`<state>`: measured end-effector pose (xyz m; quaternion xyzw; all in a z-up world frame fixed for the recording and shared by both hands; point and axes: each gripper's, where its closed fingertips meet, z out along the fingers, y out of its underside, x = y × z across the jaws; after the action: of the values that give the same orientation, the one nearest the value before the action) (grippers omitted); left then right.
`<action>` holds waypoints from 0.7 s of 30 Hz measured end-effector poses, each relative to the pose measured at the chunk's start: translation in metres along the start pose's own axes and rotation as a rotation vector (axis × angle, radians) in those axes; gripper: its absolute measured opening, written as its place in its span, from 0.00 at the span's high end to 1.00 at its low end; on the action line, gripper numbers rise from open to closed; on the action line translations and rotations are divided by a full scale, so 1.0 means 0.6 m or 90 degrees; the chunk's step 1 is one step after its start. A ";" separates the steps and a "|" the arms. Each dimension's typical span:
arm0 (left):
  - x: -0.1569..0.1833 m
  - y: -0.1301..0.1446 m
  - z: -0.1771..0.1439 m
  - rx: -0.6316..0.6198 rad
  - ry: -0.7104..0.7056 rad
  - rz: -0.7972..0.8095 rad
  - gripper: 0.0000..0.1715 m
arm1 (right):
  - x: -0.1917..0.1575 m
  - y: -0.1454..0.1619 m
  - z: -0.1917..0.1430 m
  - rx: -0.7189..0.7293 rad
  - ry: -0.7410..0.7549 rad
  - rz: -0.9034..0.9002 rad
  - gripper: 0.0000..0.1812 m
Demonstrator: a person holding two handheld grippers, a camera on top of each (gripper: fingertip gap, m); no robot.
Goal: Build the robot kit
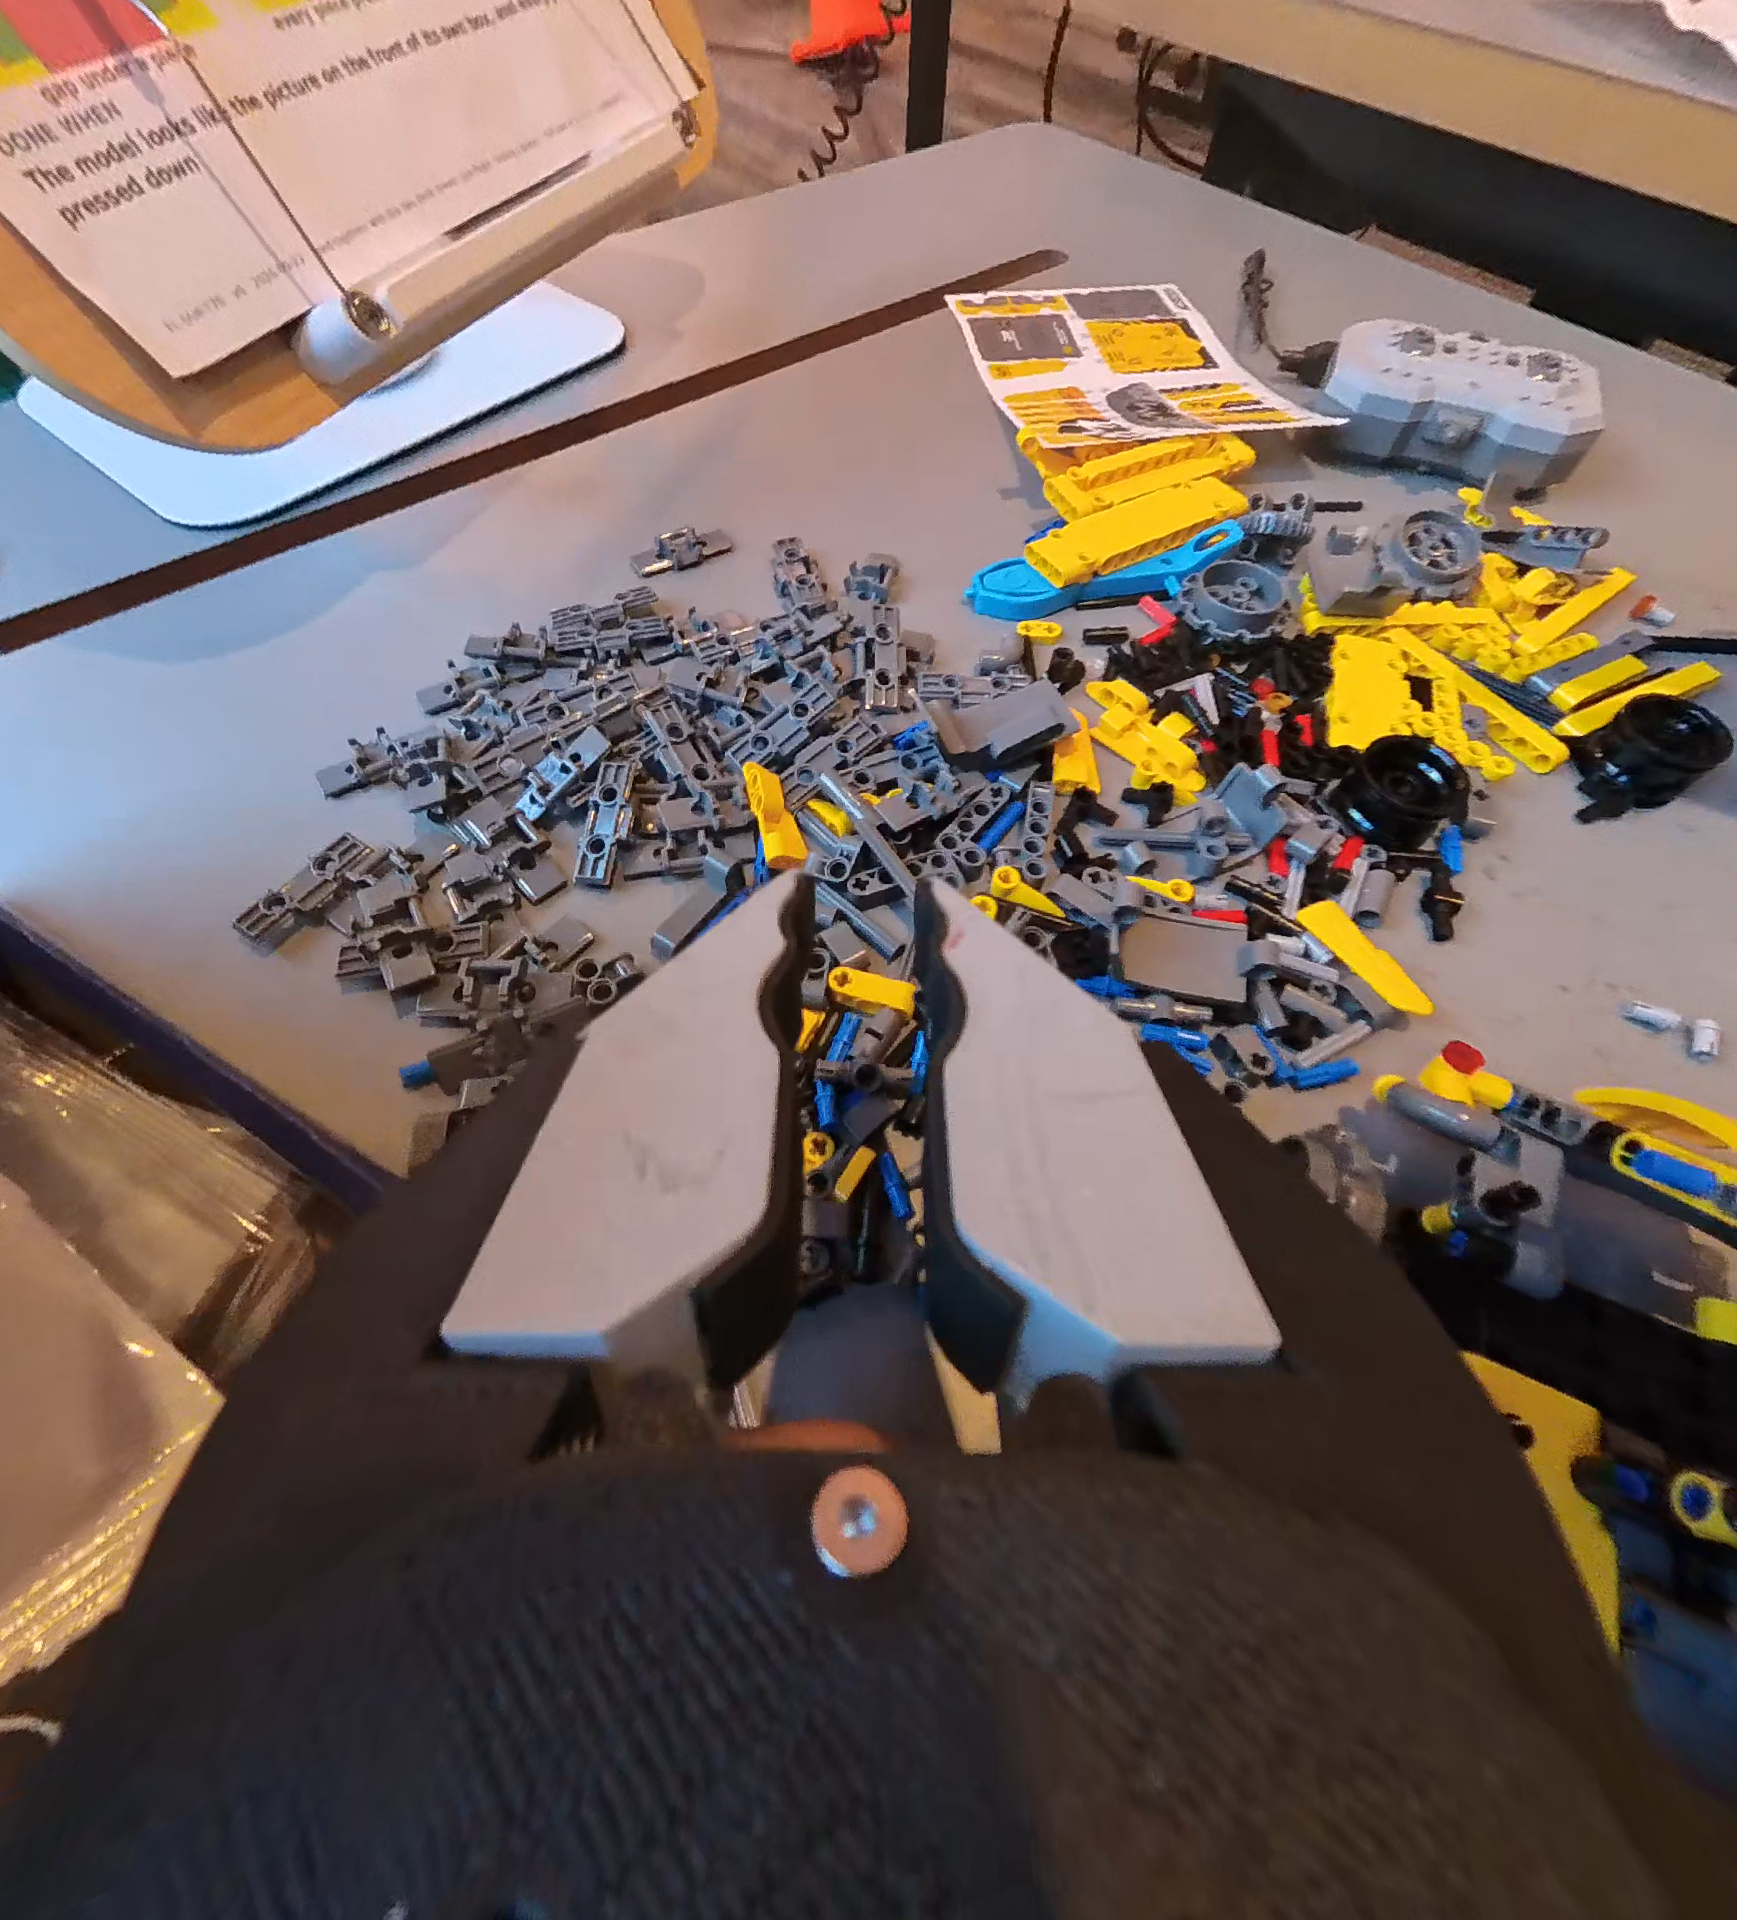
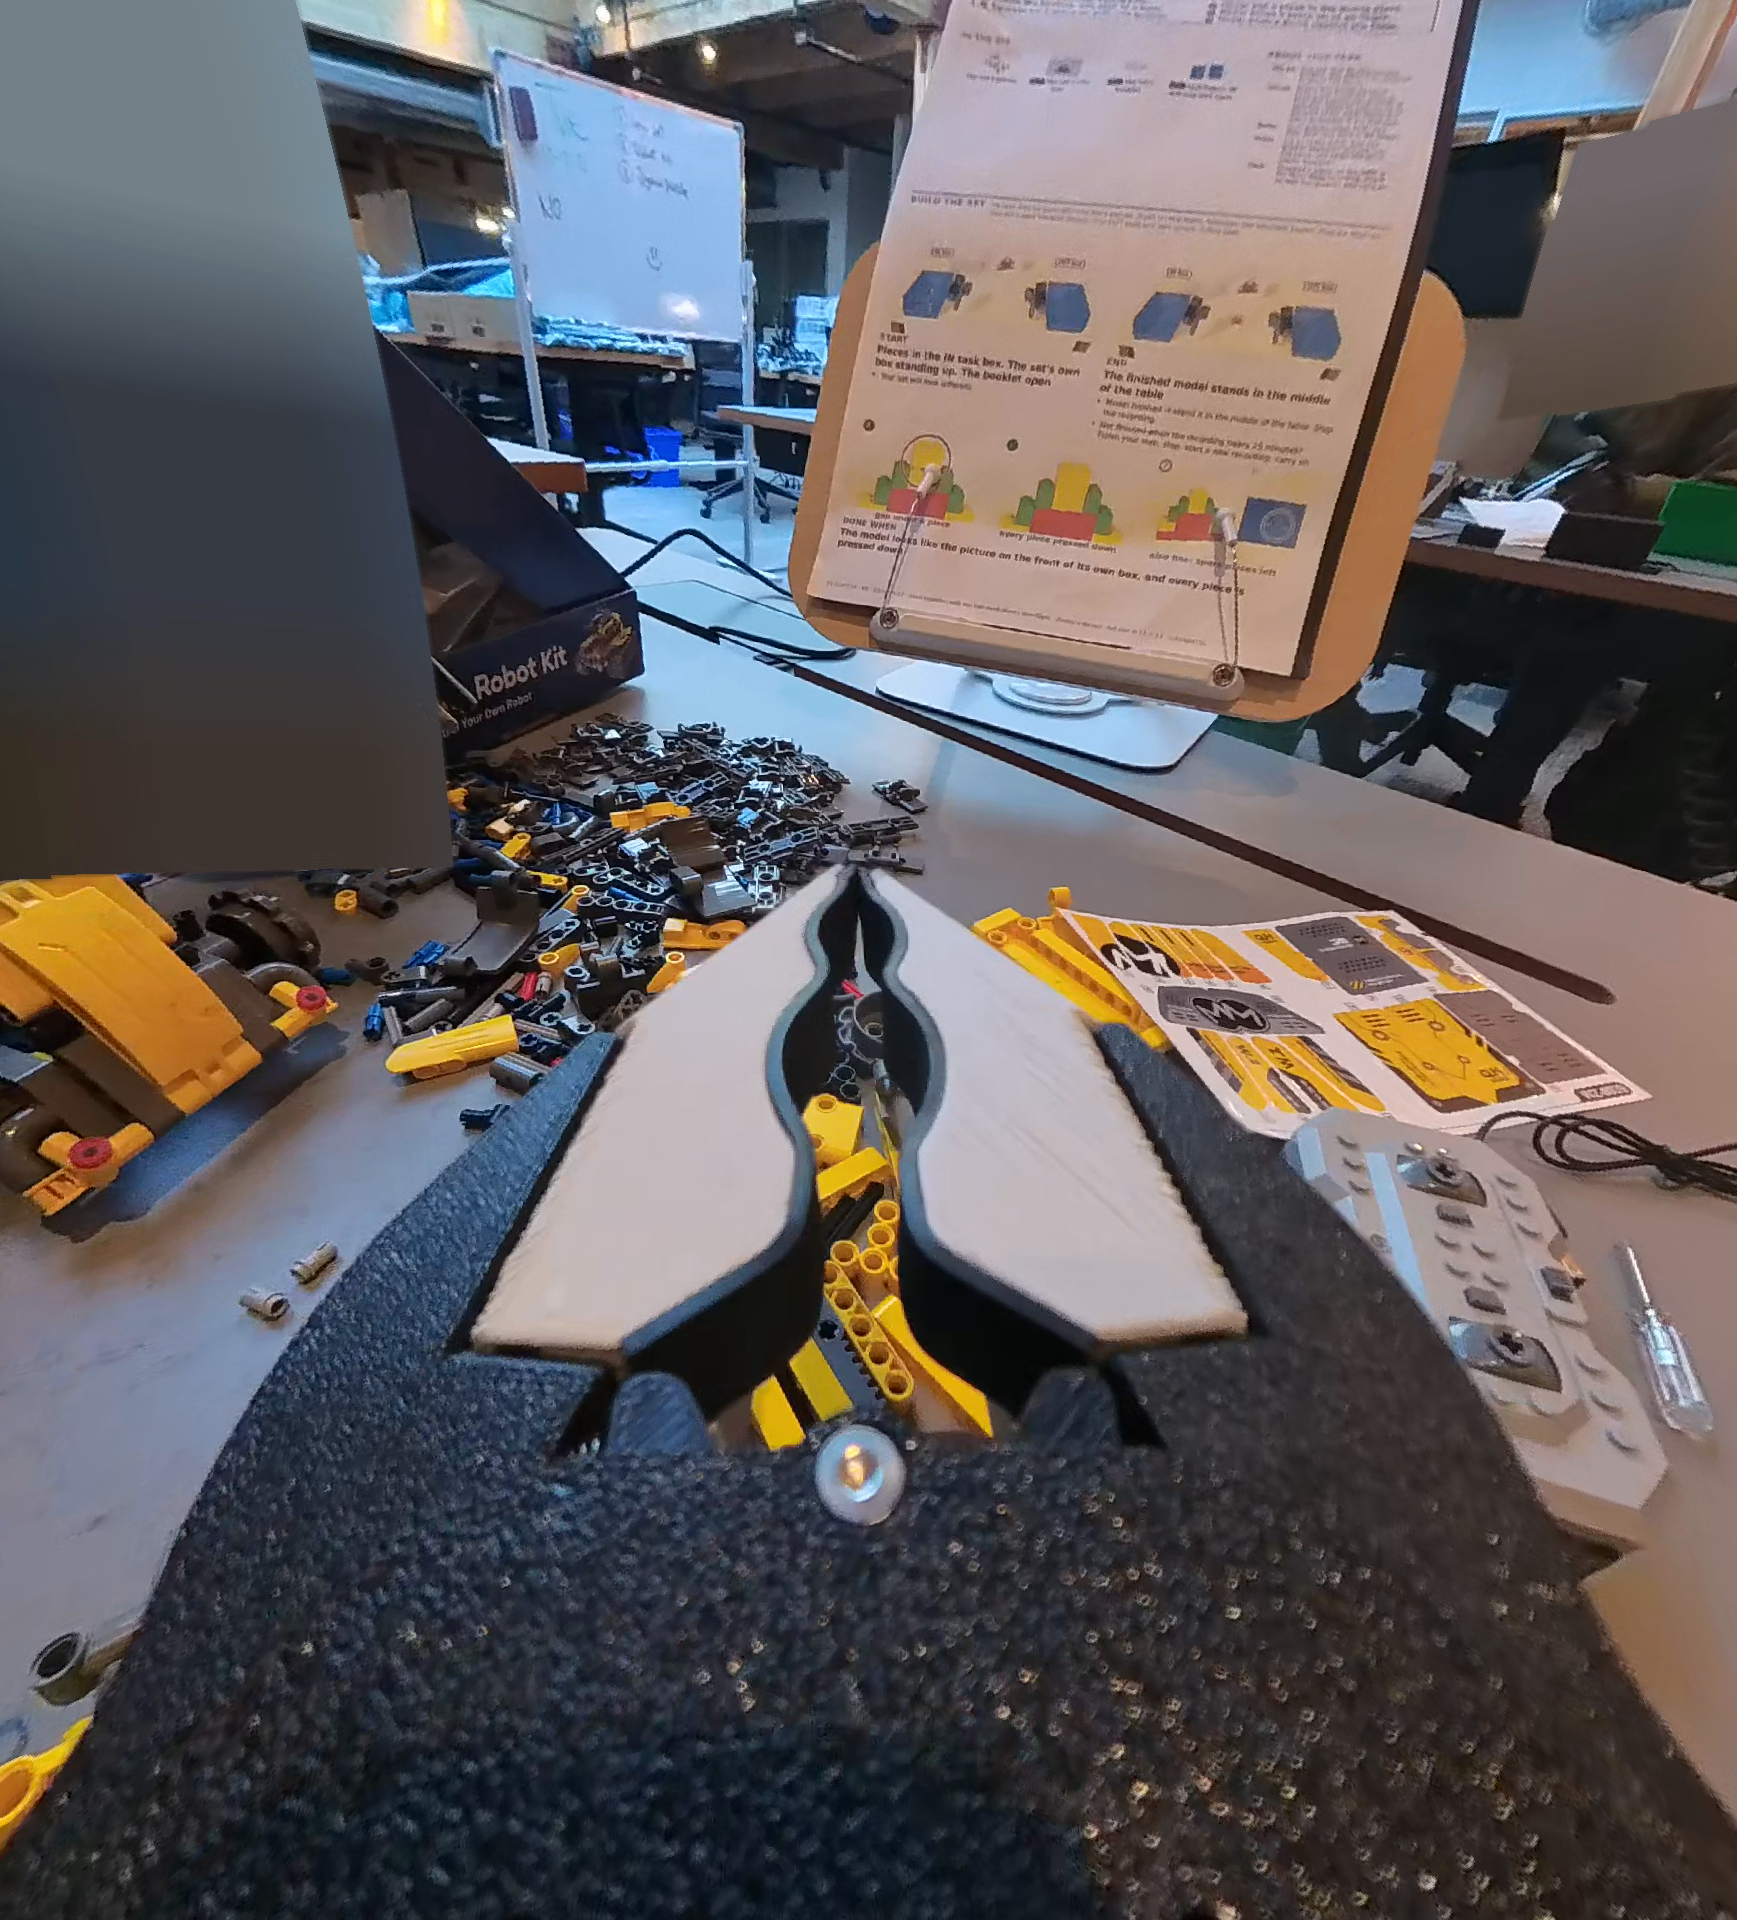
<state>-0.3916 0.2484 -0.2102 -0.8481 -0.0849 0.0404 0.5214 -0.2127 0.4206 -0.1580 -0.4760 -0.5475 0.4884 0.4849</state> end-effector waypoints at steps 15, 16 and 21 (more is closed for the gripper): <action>-0.125 0.001 -0.044 0.008 -0.121 -0.054 1.00 | 0.004 0.004 0.001 -0.003 0.000 0.020 1.00; -0.133 0.012 -0.042 -0.017 -0.133 -0.052 1.00 | 0.003 0.005 0.002 -0.005 -0.001 0.021 1.00; -0.154 0.018 -0.042 -0.017 -0.162 -0.046 1.00 | -0.002 0.002 0.002 -0.002 -0.008 0.019 1.00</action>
<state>-0.4773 0.2045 -0.2104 -0.8395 -0.1818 0.1280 0.4958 -0.2137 0.4194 -0.1593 -0.4816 -0.5441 0.4979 0.4735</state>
